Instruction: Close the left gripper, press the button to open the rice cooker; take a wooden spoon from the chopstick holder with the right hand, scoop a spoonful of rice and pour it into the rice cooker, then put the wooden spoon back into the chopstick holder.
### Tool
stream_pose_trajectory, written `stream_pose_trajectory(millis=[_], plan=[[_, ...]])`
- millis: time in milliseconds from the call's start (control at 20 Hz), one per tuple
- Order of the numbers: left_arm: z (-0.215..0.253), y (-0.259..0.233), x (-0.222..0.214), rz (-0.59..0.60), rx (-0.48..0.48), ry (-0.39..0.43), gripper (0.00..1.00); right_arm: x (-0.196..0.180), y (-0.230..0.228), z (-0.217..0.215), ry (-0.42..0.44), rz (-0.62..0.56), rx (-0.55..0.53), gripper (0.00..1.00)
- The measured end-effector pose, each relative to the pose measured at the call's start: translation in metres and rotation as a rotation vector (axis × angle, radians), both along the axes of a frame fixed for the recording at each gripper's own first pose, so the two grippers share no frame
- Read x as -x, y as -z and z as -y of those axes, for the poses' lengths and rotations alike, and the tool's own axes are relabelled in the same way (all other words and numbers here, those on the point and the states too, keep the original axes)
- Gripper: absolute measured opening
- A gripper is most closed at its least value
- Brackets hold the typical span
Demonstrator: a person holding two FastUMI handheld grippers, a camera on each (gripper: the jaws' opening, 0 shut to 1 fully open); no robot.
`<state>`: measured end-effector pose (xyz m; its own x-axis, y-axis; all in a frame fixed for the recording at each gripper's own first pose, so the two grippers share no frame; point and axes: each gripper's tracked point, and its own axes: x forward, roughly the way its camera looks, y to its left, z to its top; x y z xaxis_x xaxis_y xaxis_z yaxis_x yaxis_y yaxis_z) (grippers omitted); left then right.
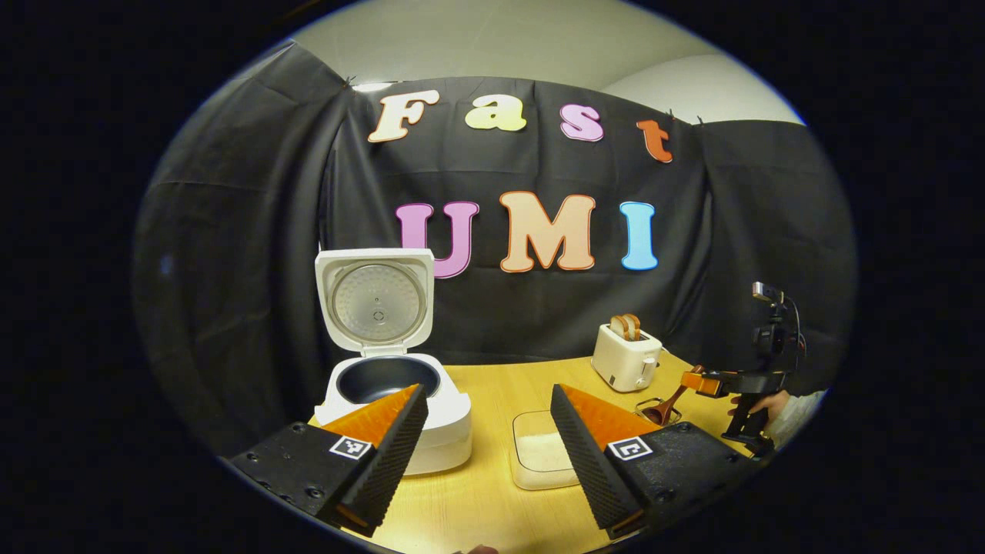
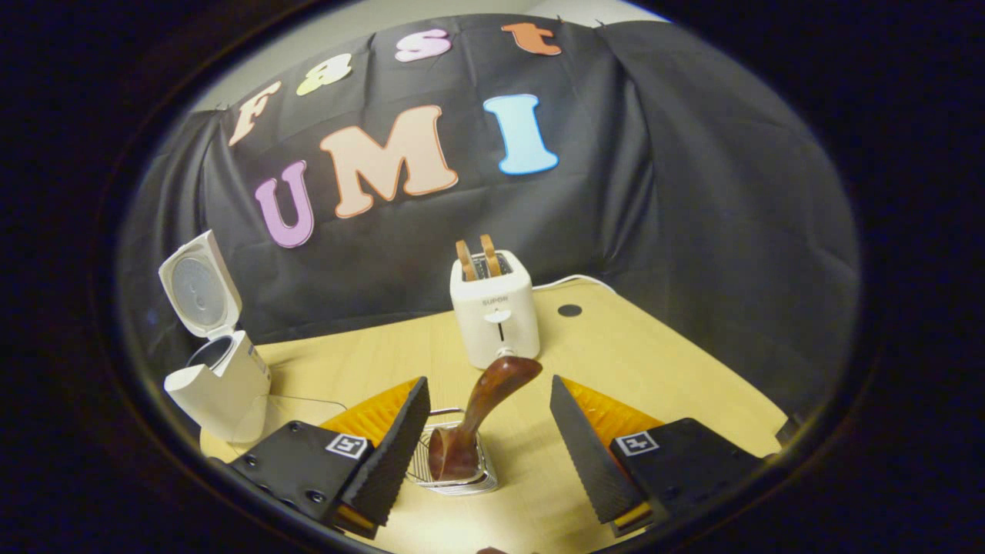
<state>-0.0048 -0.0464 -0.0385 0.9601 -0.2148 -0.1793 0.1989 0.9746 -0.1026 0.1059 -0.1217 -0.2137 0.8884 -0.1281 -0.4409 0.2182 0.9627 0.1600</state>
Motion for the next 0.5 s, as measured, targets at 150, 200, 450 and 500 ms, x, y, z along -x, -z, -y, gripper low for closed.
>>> stream_pose_trajectory(millis=[150,200,450,500], plan=[[-0.003,0.006,0.005,-0.022,-0.005,-0.022,0.95,-0.010,0.015,-0.001,0.002,-0.017,-0.041,1.00],[-0.006,0.005,0.007,-0.023,-0.007,-0.031,0.95,-0.014,0.019,-0.003,0.003,-0.029,-0.055,1.00],[-0.016,0.005,0.014,-0.026,-0.010,-0.075,0.95,-0.030,0.038,-0.009,-0.002,-0.071,-0.121,0.78],[-0.018,0.005,0.015,-0.026,-0.009,-0.082,0.95,-0.030,0.043,-0.014,-0.012,-0.091,-0.145,0.71]])
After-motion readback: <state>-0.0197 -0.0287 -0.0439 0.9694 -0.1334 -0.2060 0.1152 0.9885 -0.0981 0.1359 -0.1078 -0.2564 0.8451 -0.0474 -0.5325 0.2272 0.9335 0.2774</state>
